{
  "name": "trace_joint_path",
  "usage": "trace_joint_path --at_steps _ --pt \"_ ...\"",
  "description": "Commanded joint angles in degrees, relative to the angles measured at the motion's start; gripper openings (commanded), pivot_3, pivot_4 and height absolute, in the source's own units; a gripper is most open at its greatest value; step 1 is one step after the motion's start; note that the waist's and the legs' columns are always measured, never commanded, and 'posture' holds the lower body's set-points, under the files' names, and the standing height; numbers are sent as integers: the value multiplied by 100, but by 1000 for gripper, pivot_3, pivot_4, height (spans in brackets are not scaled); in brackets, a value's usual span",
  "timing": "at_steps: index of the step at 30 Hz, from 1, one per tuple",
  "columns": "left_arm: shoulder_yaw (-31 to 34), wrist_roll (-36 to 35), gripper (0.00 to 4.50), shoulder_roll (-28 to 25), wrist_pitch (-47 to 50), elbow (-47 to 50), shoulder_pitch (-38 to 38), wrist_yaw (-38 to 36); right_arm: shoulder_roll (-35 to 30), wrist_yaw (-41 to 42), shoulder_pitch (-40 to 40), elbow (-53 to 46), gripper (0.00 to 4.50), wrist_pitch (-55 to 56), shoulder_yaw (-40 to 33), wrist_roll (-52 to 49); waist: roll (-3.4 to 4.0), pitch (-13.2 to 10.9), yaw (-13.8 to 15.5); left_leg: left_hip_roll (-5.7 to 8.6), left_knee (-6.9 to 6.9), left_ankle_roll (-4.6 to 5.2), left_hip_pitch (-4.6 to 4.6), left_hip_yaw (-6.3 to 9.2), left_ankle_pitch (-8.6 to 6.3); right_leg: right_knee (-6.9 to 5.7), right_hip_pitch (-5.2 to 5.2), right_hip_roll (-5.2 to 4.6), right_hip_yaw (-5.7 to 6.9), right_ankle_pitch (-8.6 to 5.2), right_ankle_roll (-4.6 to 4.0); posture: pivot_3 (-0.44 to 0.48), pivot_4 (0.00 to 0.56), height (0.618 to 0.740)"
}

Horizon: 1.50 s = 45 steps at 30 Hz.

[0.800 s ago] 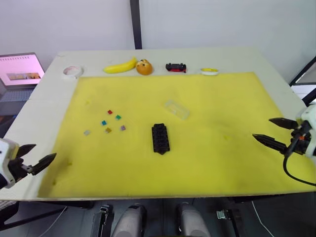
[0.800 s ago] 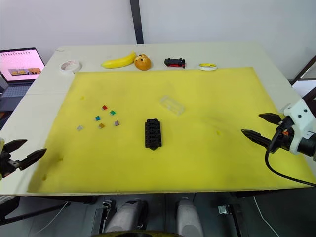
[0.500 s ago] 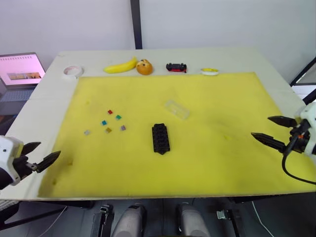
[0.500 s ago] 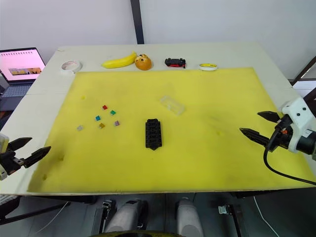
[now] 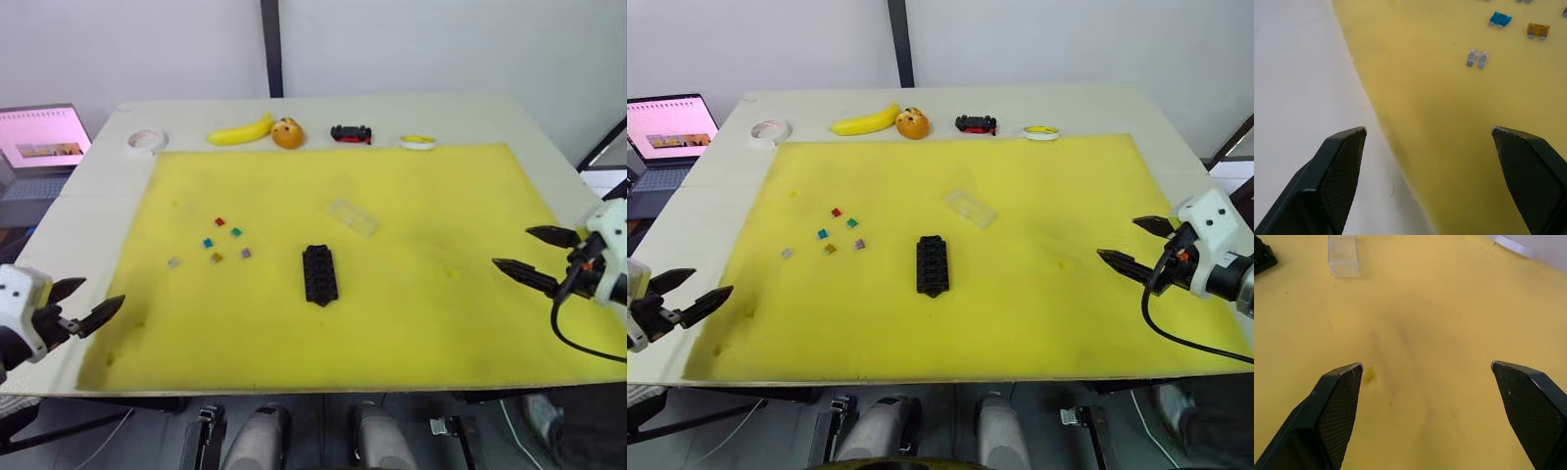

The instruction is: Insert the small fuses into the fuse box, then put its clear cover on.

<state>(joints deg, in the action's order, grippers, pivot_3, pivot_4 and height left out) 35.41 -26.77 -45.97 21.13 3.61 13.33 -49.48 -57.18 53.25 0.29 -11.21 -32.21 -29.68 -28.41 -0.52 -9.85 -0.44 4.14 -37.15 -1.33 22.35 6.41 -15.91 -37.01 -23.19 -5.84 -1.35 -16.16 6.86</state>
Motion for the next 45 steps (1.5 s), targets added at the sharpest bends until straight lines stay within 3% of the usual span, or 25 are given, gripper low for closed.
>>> trace_joint_path --at_steps 1,13,18,24,29,36,45 --pt "8 -73 4326 -18 40 139 -87 24 55 -67 -15 -207 4500 45 -162 -51 0 0 -7 0 0 0 0 0 0 0 0 0 0 0 0 0 150 740" --pt "-221 -211 4326 -136 341 -55 -461 -243 303 -372 133 -693 4500 -73 -187 -128 0 0 -11 1 0 0 0 0 0 -4 -2 2 0 0 1 0 150 740" --pt "-130 -1373 4326 -145 1734 181 -607 -608 414 -588 -24 -1311 4500 -424 26 -423 0 0 -27 0 0 0 0 2 0 -7 -4 3 0 0 1 0 150 740" --pt "55 -2268 4326 -467 3765 -841 -1283 -259 687 -645 -1064 -2326 4500 -868 1225 -1201 1 0 -38 -8 0 -3 -4 11 2 -18 -8 20 2 0 1 0 150 740" --pt "163 -2737 4326 -664 5116 -1742 -1996 -35 946 -521 -1781 -2575 4500 -873 2193 -1374 -8 -3 -23 1 -3 -3 3 9 2 -16 -14 22 3 0 2 0 150 740" --pt "437 -2854 4326 -507 6182 -2509 -3003 752 1499 -457 -2542 -2269 4500 -499 3402 -782 -20 3 -33 2 -4 -12 4 14 7 -24 -24 24 2 1 2 0 150 740" --pt "807 -2962 4326 -152 7040 -2781 -3366 1150 2019 -406 -2988 -1877 4500 -168 4193 -93 -22 4 -47 2 -2 -23 6 10 13 -46 -43 25 -7 1 2 0 150 740"
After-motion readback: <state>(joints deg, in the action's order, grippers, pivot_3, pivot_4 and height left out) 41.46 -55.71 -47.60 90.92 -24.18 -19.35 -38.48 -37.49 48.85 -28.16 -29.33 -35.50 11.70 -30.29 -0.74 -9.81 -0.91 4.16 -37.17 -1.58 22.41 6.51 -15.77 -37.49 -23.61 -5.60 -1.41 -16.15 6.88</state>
